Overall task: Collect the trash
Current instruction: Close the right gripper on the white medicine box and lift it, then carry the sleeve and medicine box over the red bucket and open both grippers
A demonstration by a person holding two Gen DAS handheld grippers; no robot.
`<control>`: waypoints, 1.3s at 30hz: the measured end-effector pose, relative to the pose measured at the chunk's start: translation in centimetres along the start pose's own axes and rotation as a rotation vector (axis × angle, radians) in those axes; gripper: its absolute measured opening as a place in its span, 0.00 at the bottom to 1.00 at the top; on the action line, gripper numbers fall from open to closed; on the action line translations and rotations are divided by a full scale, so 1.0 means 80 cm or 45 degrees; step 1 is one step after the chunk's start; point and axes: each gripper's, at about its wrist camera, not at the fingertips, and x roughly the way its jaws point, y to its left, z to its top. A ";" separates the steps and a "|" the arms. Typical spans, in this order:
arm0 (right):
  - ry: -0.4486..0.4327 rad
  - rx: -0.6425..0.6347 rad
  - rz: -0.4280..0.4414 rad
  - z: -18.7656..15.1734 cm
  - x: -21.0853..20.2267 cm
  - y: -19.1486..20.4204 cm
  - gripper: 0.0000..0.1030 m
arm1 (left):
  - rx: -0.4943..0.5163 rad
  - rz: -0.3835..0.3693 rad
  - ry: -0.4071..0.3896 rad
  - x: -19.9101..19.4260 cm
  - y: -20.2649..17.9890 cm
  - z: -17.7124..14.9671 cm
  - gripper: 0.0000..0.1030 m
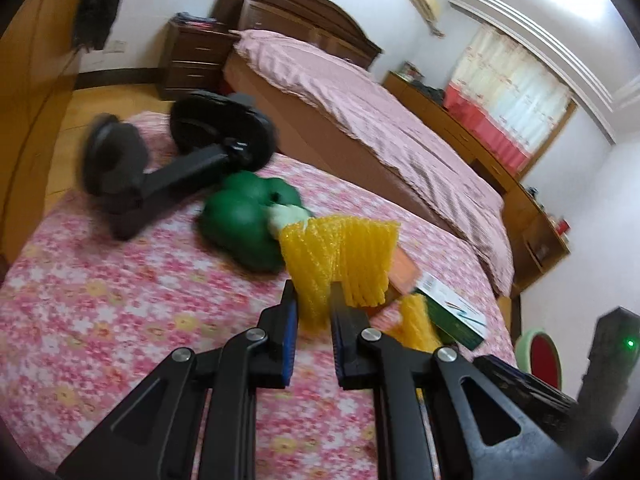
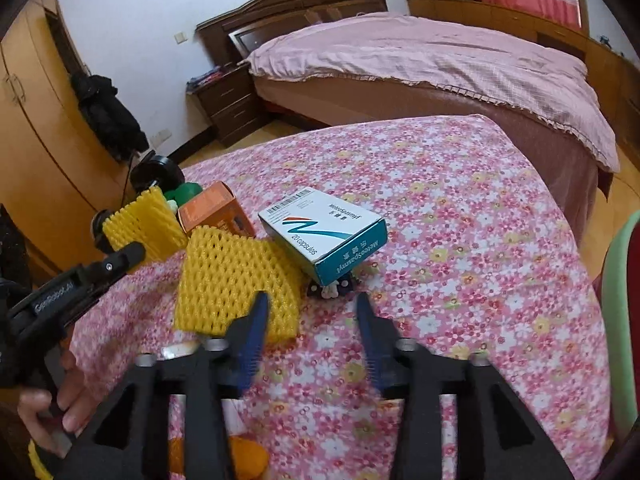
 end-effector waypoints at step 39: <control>-0.158 -0.006 -0.160 0.005 -0.002 -0.011 0.62 | 0.049 -0.023 -0.008 -0.006 -0.021 -0.008 0.14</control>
